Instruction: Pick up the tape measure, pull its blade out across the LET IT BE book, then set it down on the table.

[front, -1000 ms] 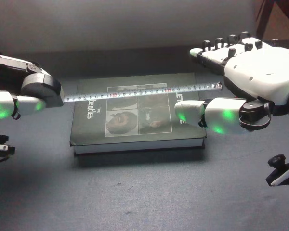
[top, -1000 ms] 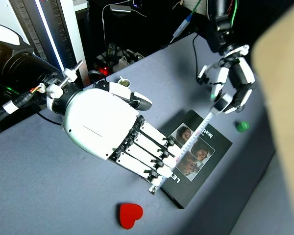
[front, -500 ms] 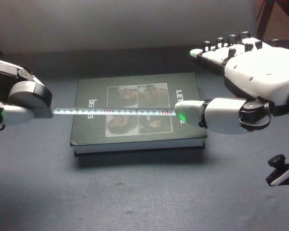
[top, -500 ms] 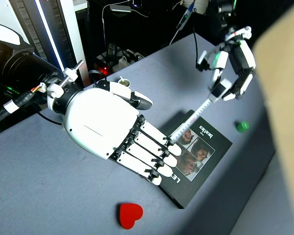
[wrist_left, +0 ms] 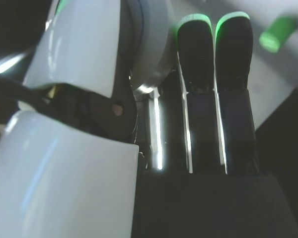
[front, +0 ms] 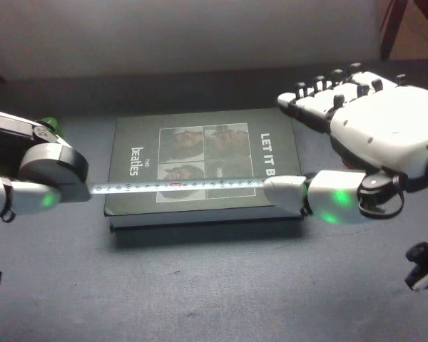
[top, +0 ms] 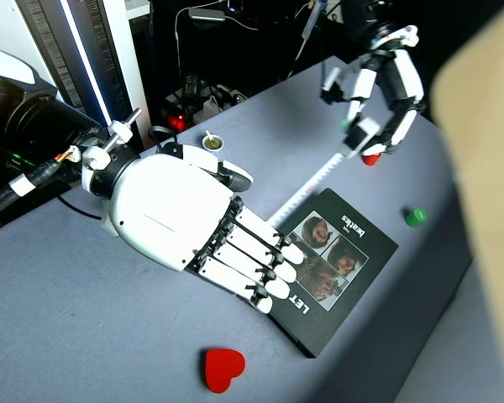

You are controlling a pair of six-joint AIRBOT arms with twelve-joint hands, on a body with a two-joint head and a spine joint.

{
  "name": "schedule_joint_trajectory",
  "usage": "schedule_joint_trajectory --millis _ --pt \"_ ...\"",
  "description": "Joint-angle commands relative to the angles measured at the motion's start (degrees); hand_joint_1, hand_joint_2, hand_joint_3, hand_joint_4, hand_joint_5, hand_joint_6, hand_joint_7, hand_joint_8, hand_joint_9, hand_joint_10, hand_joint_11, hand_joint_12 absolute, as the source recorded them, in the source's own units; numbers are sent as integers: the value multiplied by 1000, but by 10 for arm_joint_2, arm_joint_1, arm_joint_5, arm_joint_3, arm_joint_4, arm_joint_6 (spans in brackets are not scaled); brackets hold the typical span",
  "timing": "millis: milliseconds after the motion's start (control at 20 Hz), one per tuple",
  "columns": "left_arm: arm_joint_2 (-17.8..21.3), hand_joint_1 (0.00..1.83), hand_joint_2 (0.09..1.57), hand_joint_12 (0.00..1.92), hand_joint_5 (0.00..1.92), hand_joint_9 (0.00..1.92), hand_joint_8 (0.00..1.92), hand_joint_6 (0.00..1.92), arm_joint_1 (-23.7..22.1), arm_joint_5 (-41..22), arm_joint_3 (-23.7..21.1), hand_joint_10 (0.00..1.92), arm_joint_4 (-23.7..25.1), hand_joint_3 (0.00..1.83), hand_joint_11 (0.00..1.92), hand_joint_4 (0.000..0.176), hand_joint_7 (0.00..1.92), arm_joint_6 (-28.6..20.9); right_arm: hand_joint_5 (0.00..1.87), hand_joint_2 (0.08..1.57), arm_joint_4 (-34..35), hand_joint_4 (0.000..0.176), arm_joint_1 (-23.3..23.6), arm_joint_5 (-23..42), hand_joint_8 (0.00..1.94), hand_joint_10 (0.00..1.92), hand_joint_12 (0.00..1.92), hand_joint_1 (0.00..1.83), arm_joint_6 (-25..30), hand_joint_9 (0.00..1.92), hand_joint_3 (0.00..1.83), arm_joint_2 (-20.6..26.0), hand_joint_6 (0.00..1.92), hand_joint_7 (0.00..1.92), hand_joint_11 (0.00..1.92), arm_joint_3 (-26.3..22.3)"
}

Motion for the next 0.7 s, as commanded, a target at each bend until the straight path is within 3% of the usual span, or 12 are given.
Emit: schedule_joint_trajectory --millis 0,300,650 --pt "-2 1372 1105 1348 1029 956 1011 692 3 -86 -1 1304 -22 0 804 0 954 -5 146 1107 -35 0 2 -21 3 2 771 103 4 134 0 5 1 157 0 -5" --pt "-26 1374 1103 1356 1017 967 1004 698 82 -137 -8 1293 -34 0 818 0 965 -16 150 1107 -35 0 -5 -14 4 3 767 106 4 138 0 29 2 164 0 -41" --pt "-45 1374 1102 1353 1019 966 997 697 95 -147 -19 1293 -33 0 818 0 968 -12 143 1106 -35 0 -36 -38 1 1 760 108 1 124 0 43 3 149 0 -68"
